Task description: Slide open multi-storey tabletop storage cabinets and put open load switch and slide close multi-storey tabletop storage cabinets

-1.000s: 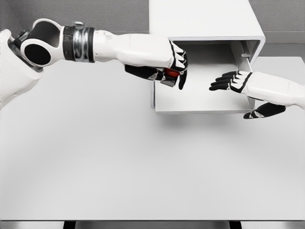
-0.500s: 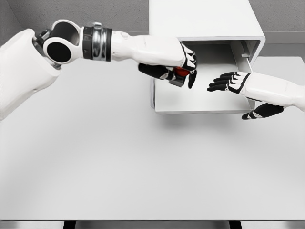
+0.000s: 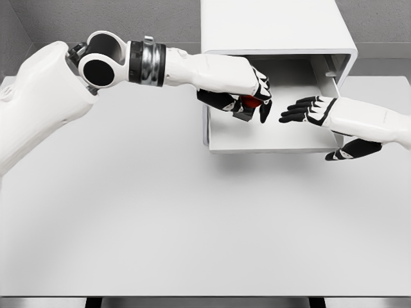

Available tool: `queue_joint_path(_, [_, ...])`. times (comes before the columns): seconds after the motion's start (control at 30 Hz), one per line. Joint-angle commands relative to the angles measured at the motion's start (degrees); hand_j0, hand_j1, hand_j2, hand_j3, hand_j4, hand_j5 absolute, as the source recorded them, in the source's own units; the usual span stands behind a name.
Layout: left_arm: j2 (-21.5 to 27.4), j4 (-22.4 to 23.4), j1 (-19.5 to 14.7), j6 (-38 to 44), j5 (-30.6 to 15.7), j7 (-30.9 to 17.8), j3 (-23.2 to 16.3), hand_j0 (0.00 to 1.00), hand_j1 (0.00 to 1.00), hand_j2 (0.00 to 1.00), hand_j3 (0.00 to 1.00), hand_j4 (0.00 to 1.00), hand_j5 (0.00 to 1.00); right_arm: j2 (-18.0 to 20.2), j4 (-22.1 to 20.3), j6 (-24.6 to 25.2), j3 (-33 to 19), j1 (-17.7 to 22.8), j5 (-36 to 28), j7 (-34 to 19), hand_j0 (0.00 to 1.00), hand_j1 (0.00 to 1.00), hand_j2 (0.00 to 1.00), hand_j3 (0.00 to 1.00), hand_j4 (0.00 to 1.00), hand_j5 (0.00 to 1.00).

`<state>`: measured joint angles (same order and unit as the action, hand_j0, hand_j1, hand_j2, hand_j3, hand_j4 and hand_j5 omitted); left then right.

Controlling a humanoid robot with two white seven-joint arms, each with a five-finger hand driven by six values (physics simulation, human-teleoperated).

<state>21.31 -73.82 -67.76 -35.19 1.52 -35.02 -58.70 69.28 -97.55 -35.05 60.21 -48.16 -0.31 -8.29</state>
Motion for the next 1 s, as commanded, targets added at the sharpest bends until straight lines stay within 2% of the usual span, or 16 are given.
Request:
queue_joint_path(0.0, [0.0,0.2,0.0,0.2,-0.2,0.0,0.2,0.54,0.54,0.54,0.54,0.54,0.54,0.0,0.0,0.1,0.0,0.0,-0.4,0.0,1.00,1.00,1.00,1.00,1.00,1.00])
queue_joint_path(0.1, [-0.2,1.0,-0.1,0.2,-0.2,0.0,0.6,0.66,0.66,0.66,0.66,0.66,0.66,0.0,0.0,0.1,-0.1,0.0,-0.4,0.0,1.00,1.00,1.00,1.00,1.00,1.00])
queue_joint_path(0.13, [-0.2,1.0,-0.1,0.2,-0.2,0.0,0.8,0.86,0.86,0.86,0.86,0.86,0.86,0.0,0.0,0.1,0.0,0.0,-0.4,0.0,1.00,1.00,1.00,1.00,1.00,1.00])
queue_joint_path(0.17, [-0.2,1.0,-0.1,0.2,-0.2,0.0,0.9,1.00,1.00,1.00,1.00,1.00,1.00,-0.1,0.0,0.1,-0.1,0.0,-0.4,0.0,1.00,1.00,1.00,1.00,1.00,1.00])
queue_joint_path(0.47, [0.7,-0.5,0.3,0.2,-2.2,0.0,1.3,1.00,1.00,1.00,1.00,1.00,1.00,-0.3,0.0,0.1,0.0,0.0,-0.4,0.0,1.00,1.00,1.00,1.00,1.00,1.00])
queue_joint_path(0.53, [0.9,-3.9,0.5,0.2,-3.5,0.0,1.6,1.00,1.00,1.00,1.00,1.00,1.00,-0.3,0.0,0.1,0.0,0.0,-0.4,0.0,1.00,1.00,1.00,1.00,1.00,1.00])
queue_joint_path(0.63, [4.5,-8.7,0.6,0.2,-6.2,0.0,1.6,1.00,1.00,1.00,1.00,1.00,1.00,-0.3,0.0,0.1,0.0,0.0,-0.4,0.0,1.00,1.00,1.00,1.00,1.00,1.00])
queue_joint_path(0.73, [10.5,-14.8,0.8,0.2,-9.8,0.0,1.9,1.00,1.00,1.00,1.00,1.00,1.00,-0.3,0.0,0.1,0.0,0.0,-0.4,0.0,1.00,1.00,1.00,1.00,1.00,1.00])
queue_joint_path(0.77, [13.3,-17.7,1.3,0.2,-10.8,0.0,4.4,1.00,1.00,1.00,1.00,1.00,1.00,-0.3,0.0,0.1,0.0,0.1,-0.4,0.0,1.00,1.00,1.00,1.00,1.00,1.00])
queue_joint_path(0.87, [22.4,-23.9,7.1,0.2,-14.4,0.0,10.3,1.00,1.00,1.00,1.00,1.00,1.00,-0.3,0.0,0.1,0.0,0.1,-0.4,0.0,1.00,1.00,1.00,1.00,1.00,1.00])
queue_joint_path(0.93, [29.3,-25.4,16.5,0.2,-16.6,0.0,18.3,1.00,1.00,1.00,1.00,1.00,1.00,-0.3,0.0,0.1,0.0,0.1,-0.4,0.0,1.00,1.00,1.00,1.00,1.00,1.00])
queue_joint_path(0.97, [32.7,-25.3,20.2,0.2,-17.5,0.0,20.5,1.00,1.00,1.00,1.00,1.00,1.00,-0.4,0.0,0.1,0.0,0.0,-0.4,0.0,1.00,1.00,1.00,1.00,1.00,1.00])
